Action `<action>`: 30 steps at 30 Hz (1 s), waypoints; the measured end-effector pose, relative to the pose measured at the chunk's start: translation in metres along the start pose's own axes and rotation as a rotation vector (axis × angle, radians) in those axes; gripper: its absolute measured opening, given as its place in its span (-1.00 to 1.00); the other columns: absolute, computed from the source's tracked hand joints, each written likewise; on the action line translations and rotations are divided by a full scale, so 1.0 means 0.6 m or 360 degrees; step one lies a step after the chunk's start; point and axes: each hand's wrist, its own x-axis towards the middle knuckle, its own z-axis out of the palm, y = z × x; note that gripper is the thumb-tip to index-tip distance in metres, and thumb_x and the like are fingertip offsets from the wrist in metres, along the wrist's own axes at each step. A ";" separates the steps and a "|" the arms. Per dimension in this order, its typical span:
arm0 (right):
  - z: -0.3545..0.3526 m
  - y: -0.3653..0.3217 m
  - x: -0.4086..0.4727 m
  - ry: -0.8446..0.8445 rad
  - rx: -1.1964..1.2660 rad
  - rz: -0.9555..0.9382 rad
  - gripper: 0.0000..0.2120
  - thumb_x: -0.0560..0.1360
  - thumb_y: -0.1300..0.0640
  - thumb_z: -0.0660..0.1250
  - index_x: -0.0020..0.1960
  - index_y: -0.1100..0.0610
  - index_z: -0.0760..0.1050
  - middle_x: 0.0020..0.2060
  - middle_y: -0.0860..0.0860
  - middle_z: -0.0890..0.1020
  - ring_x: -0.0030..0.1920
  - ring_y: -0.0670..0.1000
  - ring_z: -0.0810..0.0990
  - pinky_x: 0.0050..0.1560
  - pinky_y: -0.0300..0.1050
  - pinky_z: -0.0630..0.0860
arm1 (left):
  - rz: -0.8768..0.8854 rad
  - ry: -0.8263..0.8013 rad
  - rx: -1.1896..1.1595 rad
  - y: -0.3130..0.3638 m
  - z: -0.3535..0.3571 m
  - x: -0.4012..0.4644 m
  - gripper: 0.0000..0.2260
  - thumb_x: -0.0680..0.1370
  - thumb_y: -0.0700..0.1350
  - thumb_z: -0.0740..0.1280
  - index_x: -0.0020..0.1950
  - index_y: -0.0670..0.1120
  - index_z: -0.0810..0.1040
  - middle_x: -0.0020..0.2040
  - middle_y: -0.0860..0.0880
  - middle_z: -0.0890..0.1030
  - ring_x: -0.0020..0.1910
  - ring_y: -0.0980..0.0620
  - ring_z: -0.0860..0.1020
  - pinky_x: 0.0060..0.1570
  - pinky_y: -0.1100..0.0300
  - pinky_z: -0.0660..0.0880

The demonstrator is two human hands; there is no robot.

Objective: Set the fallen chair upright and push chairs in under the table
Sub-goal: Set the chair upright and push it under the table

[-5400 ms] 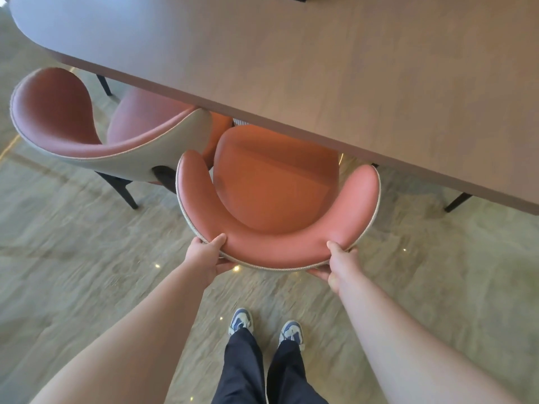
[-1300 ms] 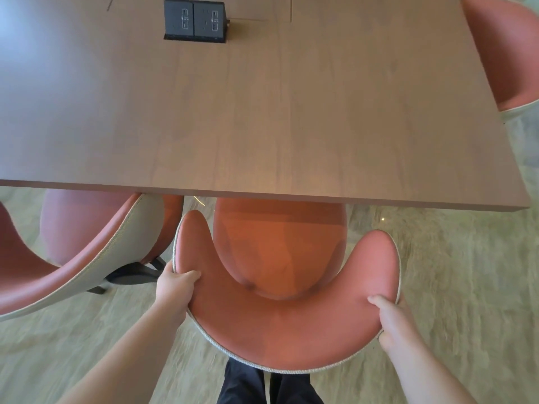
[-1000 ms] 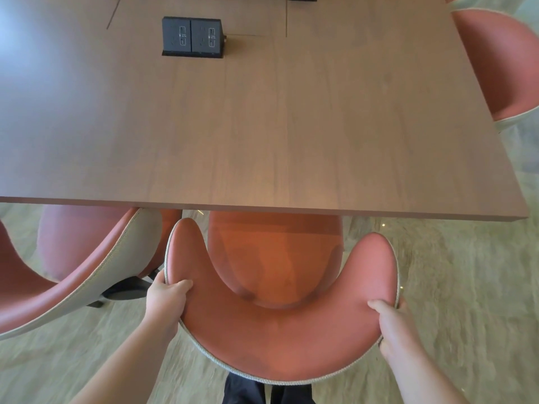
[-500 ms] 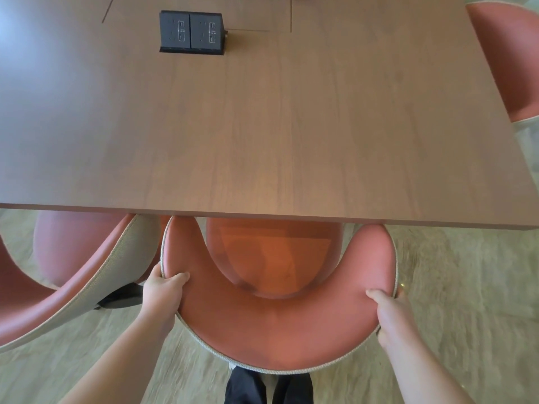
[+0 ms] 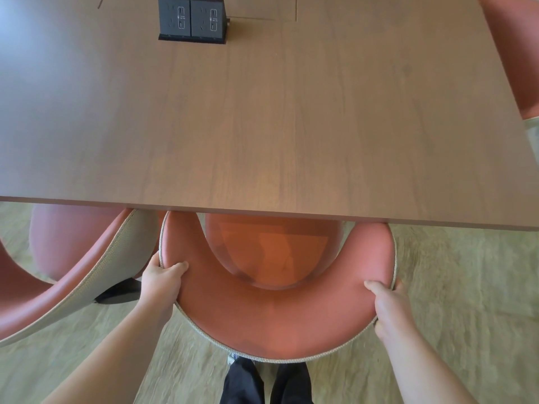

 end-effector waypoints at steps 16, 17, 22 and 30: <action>0.010 -0.020 -0.045 0.0124 -0.0405 -0.0138 -0.38 0.54 -0.04 0.40 0.50 0.10 0.26 0.14 0.00 0.56 -0.07 0.03 0.57 0.01 -0.03 0.41 | 0.0139 0.0017 0.0435 0.003 0.001 -0.049 -0.24 0.58 0.07 0.44 0.68 0.02 0.12 0.48 -0.12 0.50 0.37 -0.23 0.54 0.34 -0.18 0.50; 0.012 -0.017 -0.058 0.0138 -0.0480 -0.0196 -0.34 0.56 -0.04 0.37 0.56 0.12 0.19 0.33 0.07 0.53 0.11 0.13 0.58 0.13 0.01 0.42 | 0.0186 0.0018 0.0482 -0.005 0.003 -0.065 -0.20 0.60 0.06 0.42 0.71 0.04 0.03 0.58 -0.10 0.41 0.46 -0.22 0.48 0.40 -0.14 0.44; 0.010 0.037 -0.147 0.0035 -0.0917 -0.0775 -0.30 0.62 0.08 0.28 0.64 0.13 0.01 0.64 0.09 0.09 0.62 0.05 0.05 0.57 -0.03 0.01 | 0.0720 -0.0020 0.0945 -0.063 -0.004 -0.151 -0.29 0.66 -0.04 0.33 0.73 0.00 0.04 0.75 -0.12 0.01 0.71 -0.12 0.00 0.60 -0.13 0.10; -0.017 0.130 -0.223 -0.0480 -0.1895 -0.1593 -0.43 0.63 0.00 0.16 0.60 0.10 0.19 0.61 0.05 0.18 0.63 0.06 0.01 0.60 0.17 -0.09 | 0.1702 -0.0537 0.1921 -0.115 -0.017 -0.198 -0.49 0.66 0.12 0.13 0.56 -0.03 0.48 0.58 -0.13 0.46 0.64 -0.25 0.25 0.59 -0.22 -0.10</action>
